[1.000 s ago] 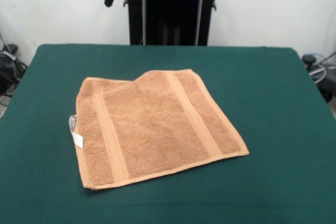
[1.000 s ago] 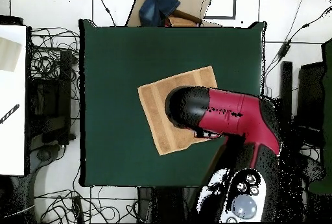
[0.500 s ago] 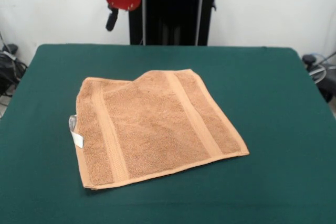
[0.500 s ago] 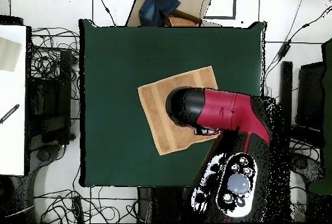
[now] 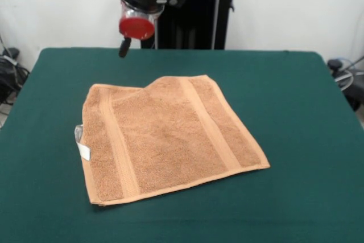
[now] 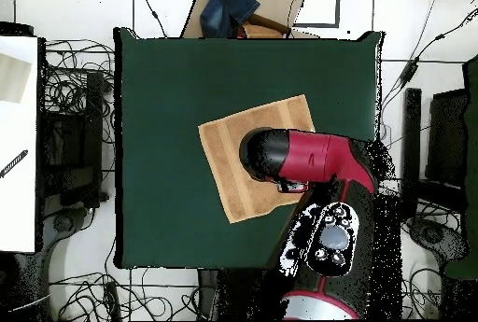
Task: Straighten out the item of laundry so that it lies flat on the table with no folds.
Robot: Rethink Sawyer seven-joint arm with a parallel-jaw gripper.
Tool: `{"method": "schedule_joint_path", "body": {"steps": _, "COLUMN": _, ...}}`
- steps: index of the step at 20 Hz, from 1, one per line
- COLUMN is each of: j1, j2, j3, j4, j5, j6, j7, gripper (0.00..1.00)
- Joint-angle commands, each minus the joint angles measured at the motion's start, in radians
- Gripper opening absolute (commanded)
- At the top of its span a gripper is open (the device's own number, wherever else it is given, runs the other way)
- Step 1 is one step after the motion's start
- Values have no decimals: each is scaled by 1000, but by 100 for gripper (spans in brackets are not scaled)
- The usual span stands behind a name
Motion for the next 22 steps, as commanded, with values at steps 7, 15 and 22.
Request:
{"method": "schedule_joint_path", "body": {"steps": 7, "j1": 18, "j2": 128, "j3": 66, "j4": 72, "j5": 34, "j6": -183, "j7": 106, "gripper": 100}}
{"method": "schedule_joint_path", "body": {"steps": 15, "j1": -1, "j2": 170, "j3": 68, "j4": 74, "j5": 45, "j6": -250, "j7": 90, "gripper": 100}}
{"method": "schedule_joint_path", "body": {"steps": 22, "j1": -16, "j2": 205, "j3": 70, "j4": 70, "j5": 48, "j6": -301, "j7": 78, "gripper": 100}}
